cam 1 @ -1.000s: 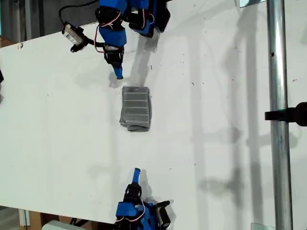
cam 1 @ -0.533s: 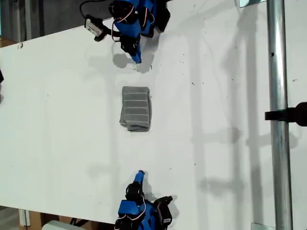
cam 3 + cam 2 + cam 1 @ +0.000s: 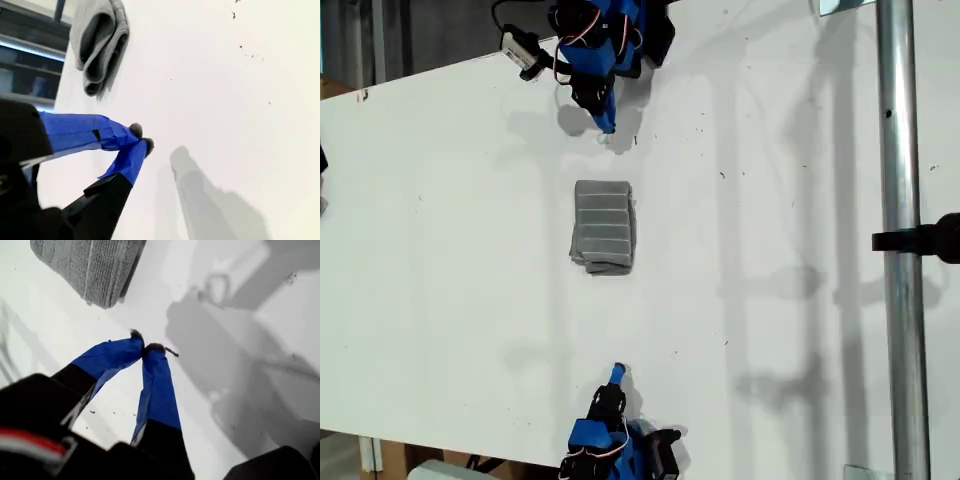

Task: Grasp corners of a towel and fold twice.

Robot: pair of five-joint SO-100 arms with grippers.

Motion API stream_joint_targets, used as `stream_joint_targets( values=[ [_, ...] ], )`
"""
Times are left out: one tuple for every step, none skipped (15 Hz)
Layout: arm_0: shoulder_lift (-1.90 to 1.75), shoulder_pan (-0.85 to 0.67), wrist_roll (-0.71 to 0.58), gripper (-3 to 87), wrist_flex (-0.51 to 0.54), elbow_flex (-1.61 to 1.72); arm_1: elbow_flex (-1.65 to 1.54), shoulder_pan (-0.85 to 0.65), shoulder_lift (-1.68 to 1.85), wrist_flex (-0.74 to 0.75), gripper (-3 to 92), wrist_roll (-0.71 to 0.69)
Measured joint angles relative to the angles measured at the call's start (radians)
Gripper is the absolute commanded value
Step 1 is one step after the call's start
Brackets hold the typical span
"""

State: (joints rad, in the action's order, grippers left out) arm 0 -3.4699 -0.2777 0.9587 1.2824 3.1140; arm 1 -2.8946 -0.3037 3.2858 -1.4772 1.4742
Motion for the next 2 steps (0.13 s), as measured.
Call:
stream_joint_targets(
  values=[
    [0.000, 0.000, -0.005, -1.6, 0.000, 0.000, 0.000, 0.000, 0.000, 0.000, 4.9, 0.000],
    [0.000, 0.000, -0.006, -1.6, 0.000, 0.000, 0.000, 0.000, 0.000, 0.000, 4.9, 0.000]
  ],
)
